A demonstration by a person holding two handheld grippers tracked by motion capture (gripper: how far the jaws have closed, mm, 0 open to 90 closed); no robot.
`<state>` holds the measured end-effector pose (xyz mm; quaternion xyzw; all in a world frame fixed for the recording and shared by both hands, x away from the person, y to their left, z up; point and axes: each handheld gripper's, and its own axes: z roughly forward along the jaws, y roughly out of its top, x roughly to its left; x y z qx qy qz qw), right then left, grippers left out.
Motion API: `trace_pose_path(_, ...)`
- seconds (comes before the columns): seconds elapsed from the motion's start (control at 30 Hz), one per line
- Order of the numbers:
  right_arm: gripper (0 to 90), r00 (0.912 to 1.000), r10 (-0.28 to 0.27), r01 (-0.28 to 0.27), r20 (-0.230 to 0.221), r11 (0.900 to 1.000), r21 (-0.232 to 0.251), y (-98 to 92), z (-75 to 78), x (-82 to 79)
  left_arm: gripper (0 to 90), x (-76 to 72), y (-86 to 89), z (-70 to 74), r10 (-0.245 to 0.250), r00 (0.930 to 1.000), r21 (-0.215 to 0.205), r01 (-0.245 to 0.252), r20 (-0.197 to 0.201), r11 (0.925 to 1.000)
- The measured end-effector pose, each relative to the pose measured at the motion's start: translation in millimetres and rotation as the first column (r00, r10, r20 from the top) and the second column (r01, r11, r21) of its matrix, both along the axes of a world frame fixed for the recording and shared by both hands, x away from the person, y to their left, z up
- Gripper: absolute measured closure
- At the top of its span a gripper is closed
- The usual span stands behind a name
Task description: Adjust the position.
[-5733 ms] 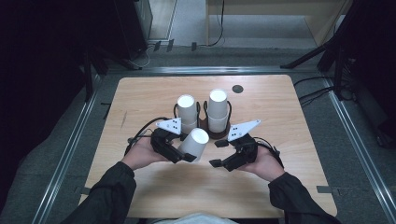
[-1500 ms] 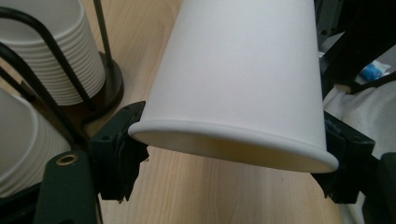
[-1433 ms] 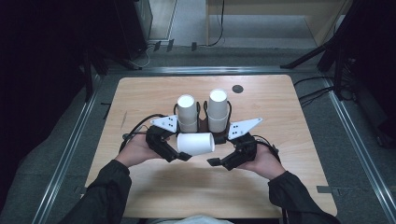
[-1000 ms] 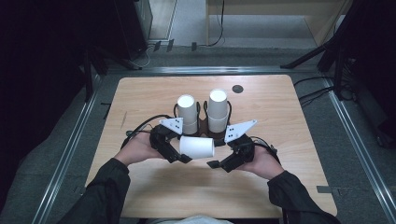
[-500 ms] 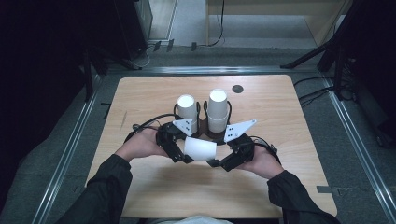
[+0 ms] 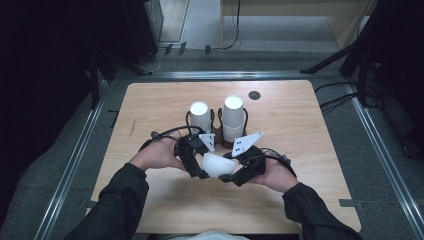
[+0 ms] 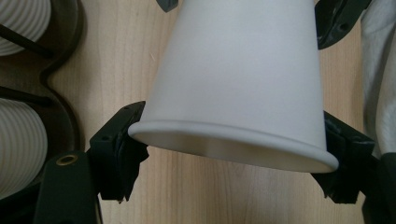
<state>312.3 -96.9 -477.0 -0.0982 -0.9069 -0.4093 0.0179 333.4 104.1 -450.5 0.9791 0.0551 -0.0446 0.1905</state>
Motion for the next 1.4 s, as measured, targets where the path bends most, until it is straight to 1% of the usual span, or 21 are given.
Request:
trace_pose_path(0.03, 23.7, 1.0000, 0.008, -0.008, -0.003, 1.000, -0.009, 2.1, -1.4, -0.5, 21.7, -0.4, -0.7, -0.8, -0.004, 1.0000, 0.008, 0.004, 0.002, 1.0000)
trace_pose_path(0.23, 25.7, 0.9996, 0.024, -0.023, 0.014, 0.999, -0.049, 10.8, -7.1, -2.3, 21.3, -2.5, -2.6, -3.0, -0.007, 1.0000, 0.014, 0.007, 0.000, 0.9999)
trace_pose_path(0.33, 31.3, 0.9997, 0.019, -0.019, 0.013, 0.999, -0.049, 10.6, -6.6, -2.2, 21.3, -2.5, -2.6, -3.4, -0.007, 1.0000, 0.015, 0.007, 0.000, 0.9999)
trace_pose_path(0.53, 32.3, 0.9996, 0.026, -0.025, 0.014, 0.998, -0.049, 9.9, -5.7, -2.2, 21.3, -3.6, -2.8, -3.7, -0.005, 1.0000, 0.008, 0.005, 0.001, 1.0000)
trace_pose_path(0.63, 32.3, 0.9992, 0.032, -0.031, 0.025, 0.998, -0.047, 9.4, -4.2, -2.7, 20.3, -4.0, -2.3, -3.3, -0.011, 0.9999, 0.000, 0.011, 0.004, 0.9999)
trace_pose_path(0.73, 32.1, 0.9992, 0.030, -0.029, 0.025, 0.999, -0.037, 8.6, -2.8, -2.5, 19.1, -3.6, -0.6, -1.0, -0.004, 1.0000, -0.022, 0.004, 0.003, 0.9997)
trace_pose_path(0.77, 32.0, 0.9992, 0.028, -0.028, 0.027, 0.999, -0.033, 8.0, -2.2, -2.3, 18.3, -3.2, 0.4, 0.2, 0.009, 1.0000, -0.045, -0.009, -0.005, 0.9989)
trace_pose_path(0.8, 31.9, 0.9994, 0.024, -0.023, 0.024, 0.999, -0.023, 6.1, -0.9, -1.5, 13.6, -2.0, 1.7, 1.6, 0.016, 0.9997, -0.066, -0.017, -0.017, 0.9976)
trace_pose_path(0.83, 31.9, 0.9995, 0.020, -0.020, 0.023, 1.000, -0.016, 4.6, 0.0, -0.7, 12.2, -0.2, 4.7, 3.4, 0.030, 0.9990, -0.104, -0.033, -0.032, 0.9940)
trace_pose_path(0.87, 31.9, 0.9995, 0.020, -0.020, 0.023, 1.000, -0.016, 4.6, 0.0, -0.7, 10.8, -0.2, 4.7, 3.4, 0.030, 0.9990, -0.104, -0.033, -0.032, 0.9940)
trace_pose_path(0.9, 31.9, 0.9997, 0.011, -0.011, 0.021, 1.000, 0.001, 1.7, 2.1, 0.7, 9.2, 0.6, 7.0, 4.6, 0.044, 0.9990, -0.119, -0.045, -0.011, 0.9918)
trace_pose_path(0.93, 31.9, 0.9997, 0.011, -0.011, 0.021, 1.000, 0.001, 1.7, 2.1, 0.7, 9.2, 0.6, 7.0, 4.6, 0.044, 0.9990, -0.119, -0.045, -0.011, 0.9918)
trace_pose_path(1.0, 31.9, 0.9999, 0.000, -0.001, 0.011, 0.999, 0.032, -3.3, 6.6, 1.9, 9.1, 1.1, 9.9, 5.7, 0.062, 0.9981, -0.145, -0.061, -0.003, 0.9875)
trace_pose_path(1.03, 31.9, 0.9999, 0.000, -0.001, 0.011, 0.999, 0.032, -3.3, 6.6, 1.9, 9.1, 1.2, 11.4, 6.6, 0.071, 0.9975, -0.159, -0.070, 0.001, 0.9848)
trace_pose_path(1.1, 31.9, 0.9998, -0.013, 0.012, 0.014, 0.998, 0.058, -7.6, 11.0, 2.8, 9.2, 1.6, 14.3, 8.7, 0.086, 0.9963, -0.185, -0.084, 0.000, 0.9791)
trace_pose_path(1.13, 31.9, 0.9998, -0.013, 0.012, 0.014, 0.998, 0.058, -7.6, 11.0, 2.8, 9.2, 1.0, 15.7, 10.0, 0.092, 0.9958, -0.200, -0.089, 0.003, 0.9758)
trace_pose_path(1.23, 31.9, 0.9996, -0.027, 0.026, 0.012, 0.995, 0.094, -13.6, 16.8, 4.0, 9.2, 0.5, 22.4, 14.9, 0.108, 0.9941, -0.250, -0.106, -0.006, 0.9625)
trace_pose_path(1.3, 31.9, 0.9994, -0.030, 0.029, 0.013, 0.992, 0.122, -16.5, 19.2, 5.2, 8.8, 0.4, 25.2, 16.3, 0.127, 0.9918, -0.270, -0.126, -0.014, 0.9545)
trace_pose_path(1.33, 31.9, 0.9994, -0.030, 0.029, 0.013, 0.992, 0.122, -16.5, 19.2, 5.2, 6.9, 0.4, 25.2, 16.3, 0.127, 0.9918, -0.270, -0.126, -0.014, 0.9545)
trace_pose_path(1.37, 31.9, 0.9993, -0.038, 0.036, 0.009, 0.990, 0.133, -19.2, 21.6, 5.1, 6.9, 0.5, 26.8, 16.9, 0.131, 0.9912, -0.281, -0.131, -0.019, 0.9506)
trace_pose_path(1.4, 31.8, 0.9992, -0.039, 0.036, 0.014, 0.989, 0.142, -20.5, 22.5, 5.3, 6.9, -0.2, 29.6, 17.3, 0.132, 0.9906, -0.305, -0.137, -0.034, 0.9424)
